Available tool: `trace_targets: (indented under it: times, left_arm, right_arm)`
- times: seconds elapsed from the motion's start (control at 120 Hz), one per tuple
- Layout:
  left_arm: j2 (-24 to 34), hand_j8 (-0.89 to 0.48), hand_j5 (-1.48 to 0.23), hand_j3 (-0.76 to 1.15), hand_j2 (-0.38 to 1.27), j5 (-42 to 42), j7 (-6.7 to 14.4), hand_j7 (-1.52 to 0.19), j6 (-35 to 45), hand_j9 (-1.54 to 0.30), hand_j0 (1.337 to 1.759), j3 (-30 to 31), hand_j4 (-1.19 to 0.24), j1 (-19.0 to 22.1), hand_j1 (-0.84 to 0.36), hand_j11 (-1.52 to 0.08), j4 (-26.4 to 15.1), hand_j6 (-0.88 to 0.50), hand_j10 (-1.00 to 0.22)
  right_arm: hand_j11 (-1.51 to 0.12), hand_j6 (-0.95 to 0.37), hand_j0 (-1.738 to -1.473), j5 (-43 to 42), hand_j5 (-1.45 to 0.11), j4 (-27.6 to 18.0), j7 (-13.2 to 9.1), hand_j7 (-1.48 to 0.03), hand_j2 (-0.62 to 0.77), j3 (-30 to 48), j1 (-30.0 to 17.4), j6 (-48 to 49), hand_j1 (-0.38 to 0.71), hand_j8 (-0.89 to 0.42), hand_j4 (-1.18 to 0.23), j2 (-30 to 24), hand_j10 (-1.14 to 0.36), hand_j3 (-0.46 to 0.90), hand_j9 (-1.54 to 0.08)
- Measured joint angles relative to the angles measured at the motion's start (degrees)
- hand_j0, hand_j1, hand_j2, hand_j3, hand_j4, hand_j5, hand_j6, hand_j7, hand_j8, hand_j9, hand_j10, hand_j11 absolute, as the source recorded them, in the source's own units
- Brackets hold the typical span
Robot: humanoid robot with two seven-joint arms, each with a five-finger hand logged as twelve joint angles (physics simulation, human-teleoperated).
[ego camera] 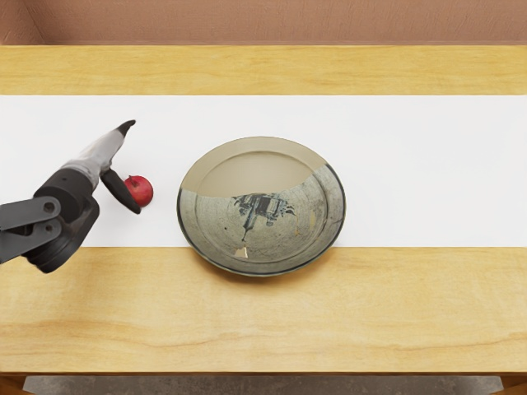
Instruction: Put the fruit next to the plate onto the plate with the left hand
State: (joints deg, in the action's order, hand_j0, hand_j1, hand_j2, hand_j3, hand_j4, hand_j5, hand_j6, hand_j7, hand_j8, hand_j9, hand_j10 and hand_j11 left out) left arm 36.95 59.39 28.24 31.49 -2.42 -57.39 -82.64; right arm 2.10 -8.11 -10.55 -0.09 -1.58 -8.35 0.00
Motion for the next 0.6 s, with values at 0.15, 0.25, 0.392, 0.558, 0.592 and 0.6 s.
trace_targets:
  times: [0.15, 0.25, 0.392, 0.558, 0.592, 0.6]
  left_arm:
    - [-1.5, -0.09, -0.12, 0.0, 0.02, 0.1, 1.2, -0.12, 0.0, -0.12, 1.658, 0.7, -0.09, 0.0, 0.24, -0.12, 1.3, -0.09, -0.09]
    - [-2.1, -0.14, -0.18, 0.0, 0.03, 0.1, 2.1, -0.18, -0.1, -0.18, 1.658, 1.3, -0.14, -0.2, 0.19, -0.18, 2.0, -0.14, -0.14]
    - [-2.6, -0.21, -0.28, 0.0, 0.05, 0.2, 2.7, -0.28, 0.0, -0.28, 1.658, 2.1, -0.21, -0.2, 0.1, -0.27, 2.4, -0.21, -0.21]
    - [-4.4, -0.26, -0.33, 0.0, 0.06, 0.5, 2.8, -0.33, 0.1, -0.33, 1.658, 2.3, -0.26, -0.2, 0.05, -0.33, 3.9, -0.26, -0.26]
    - [-4.5, -0.26, -0.34, 0.0, 0.04, 0.5, 2.8, -0.34, 0.1, -0.34, 1.658, 2.3, -0.26, -0.1, 0.05, -0.34, 4.2, -0.26, -0.26]
    - [-4.5, -0.26, -0.34, 0.0, 0.04, 0.5, 2.8, -0.34, 0.1, -0.34, 1.658, 2.3, -0.26, -0.1, 0.05, -0.34, 4.2, -0.26, -0.26]
  right_arm:
    - [0.0, 0.0, -1.658, 0.0, 0.0, 0.0, 0.0, 0.0, 0.0, 0.0, 0.0, 0.0, -0.35, 0.0, 0.0, 0.0, 0.0, 0.0, 0.0]
    - [0.0, 0.0, -1.658, 0.0, 0.0, 0.0, 0.0, 0.0, 0.0, 0.0, 0.0, 0.0, -0.35, 0.0, 0.0, 0.0, 0.0, 0.0, 0.0]
    - [0.0, 0.0, -1.658, 0.0, 0.0, 0.0, 0.0, 0.0, 0.0, 0.0, 0.0, 0.0, -0.35, 0.0, 0.0, 0.0, 0.0, 0.0, 0.0]
    - [0.0, 0.0, -1.658, 0.0, 0.0, 0.0, 0.0, 0.0, 0.0, 0.0, 0.0, 0.0, -0.35, 0.0, 0.0, 0.0, 0.0, 0.0, 0.0]
    - [0.0, 0.0, -1.658, 0.0, 0.0, 0.0, 0.0, 0.0, 0.0, 0.0, 0.0, 0.0, -0.35, 0.0, 0.0, 0.0, 0.0, 0.0, 0.0]
    - [0.0, 0.0, -1.658, 0.0, 0.0, 0.0, 0.0, 0.0, 0.0, 0.0, 0.0, 0.0, -0.35, 0.0, 0.0, 0.0, 0.0, 0.0, 0.0]
